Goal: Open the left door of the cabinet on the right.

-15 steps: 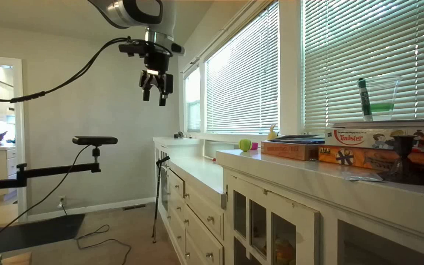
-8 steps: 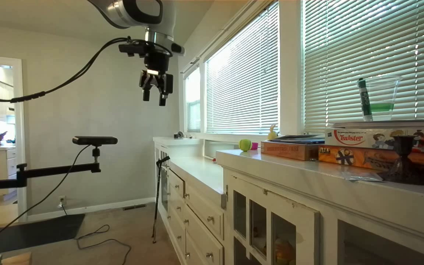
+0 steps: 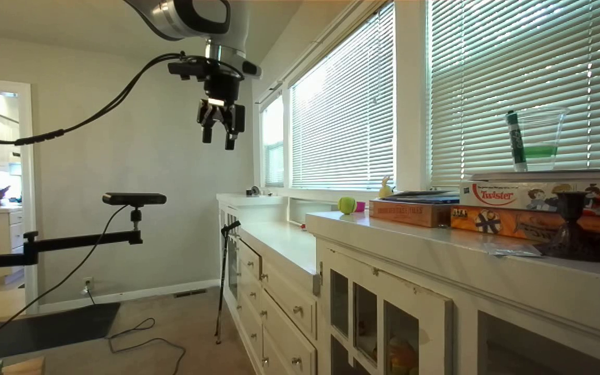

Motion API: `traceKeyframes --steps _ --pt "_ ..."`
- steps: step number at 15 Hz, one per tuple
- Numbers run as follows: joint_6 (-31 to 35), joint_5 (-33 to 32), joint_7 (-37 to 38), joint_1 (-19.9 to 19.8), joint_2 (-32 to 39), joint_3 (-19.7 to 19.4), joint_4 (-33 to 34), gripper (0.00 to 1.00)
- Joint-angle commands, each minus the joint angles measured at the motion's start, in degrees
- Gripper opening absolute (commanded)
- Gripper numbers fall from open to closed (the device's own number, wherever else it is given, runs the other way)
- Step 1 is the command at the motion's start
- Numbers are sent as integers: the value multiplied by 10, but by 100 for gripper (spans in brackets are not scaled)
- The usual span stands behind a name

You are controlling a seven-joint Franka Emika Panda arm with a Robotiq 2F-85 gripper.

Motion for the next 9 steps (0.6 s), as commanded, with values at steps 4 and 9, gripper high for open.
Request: traceKeyframes --steps 4,9 --pt "25 -10 -10 -34 5 -5 -12 100" --pt "40 -28 -2 -70 19 -21 -29 100"
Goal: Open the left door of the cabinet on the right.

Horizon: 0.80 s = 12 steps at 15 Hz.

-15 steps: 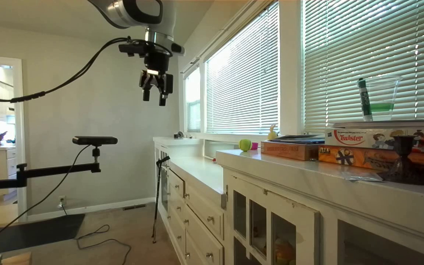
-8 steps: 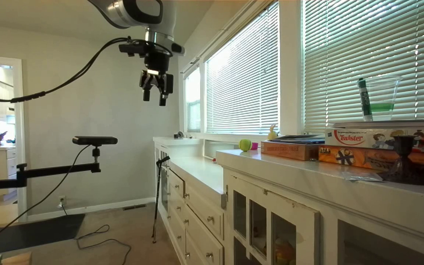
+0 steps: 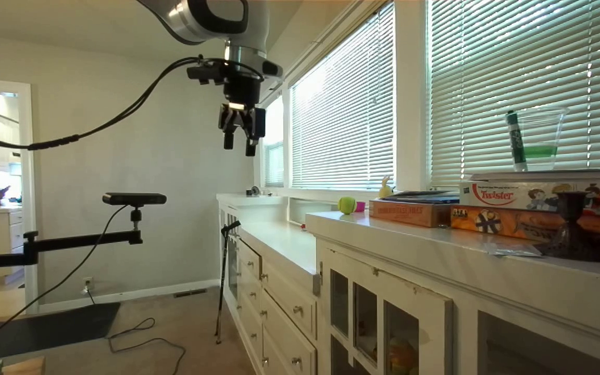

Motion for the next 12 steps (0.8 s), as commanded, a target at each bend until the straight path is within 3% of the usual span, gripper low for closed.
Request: traceKeyframes --steps 1,12 --pt "16 -21 6 -25 11 -9 -17 100" --pt "158 -47 12 -73 36 -43 -117 100"
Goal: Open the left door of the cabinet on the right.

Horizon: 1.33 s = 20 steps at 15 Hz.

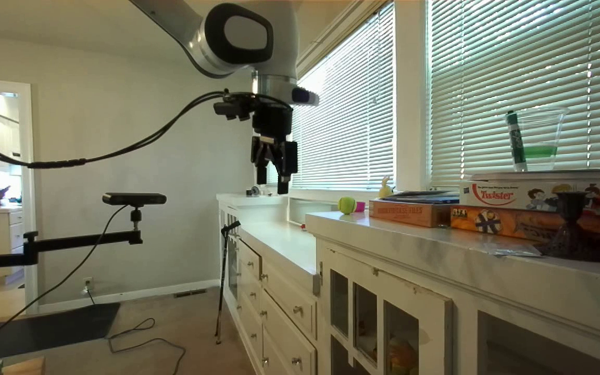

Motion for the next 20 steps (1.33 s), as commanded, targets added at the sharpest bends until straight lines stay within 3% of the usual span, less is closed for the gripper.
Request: traceKeyframes --steps 1,10,14,15,16,20 --pt "37 -19 15 -17 -2 -11 -43 100" --pt "68 30 8 -64 21 -76 -133 100" --pt "65 62 -19 -75 43 -101 -132 100" --pt "60 82 -32 -72 39 -104 -127 100" --pt "60 45 -8 -76 37 -96 -134 100" --pt "60 60 -17 -76 38 -99 -131 100"
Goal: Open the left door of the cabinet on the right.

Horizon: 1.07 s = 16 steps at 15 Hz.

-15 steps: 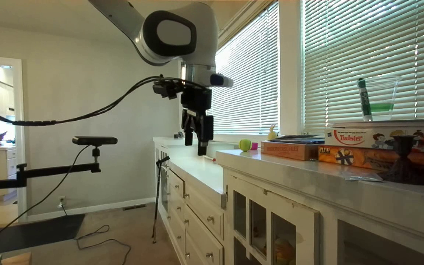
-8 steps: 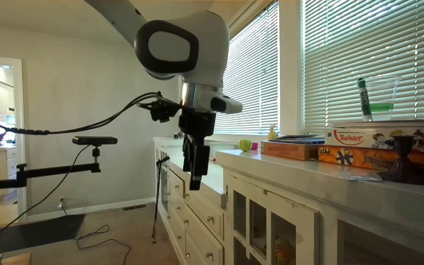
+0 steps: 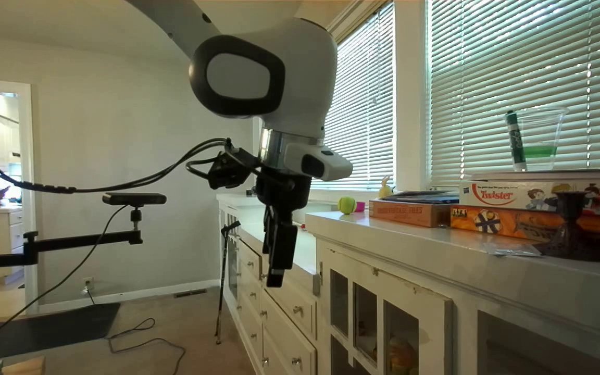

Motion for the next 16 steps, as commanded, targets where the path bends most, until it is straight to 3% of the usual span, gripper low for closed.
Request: traceKeyframes --steps 1,4,8,11,16 --pt "-1 0 0 -5 0 5 1 100" --pt "16 -10 20 -9 20 5 7 100" --pt "96 22 12 -21 79 -9 27 100" --pt "138 67 -8 -33 133 -16 54 100" --pt "171 165 -52 -65 227 8 117 100"
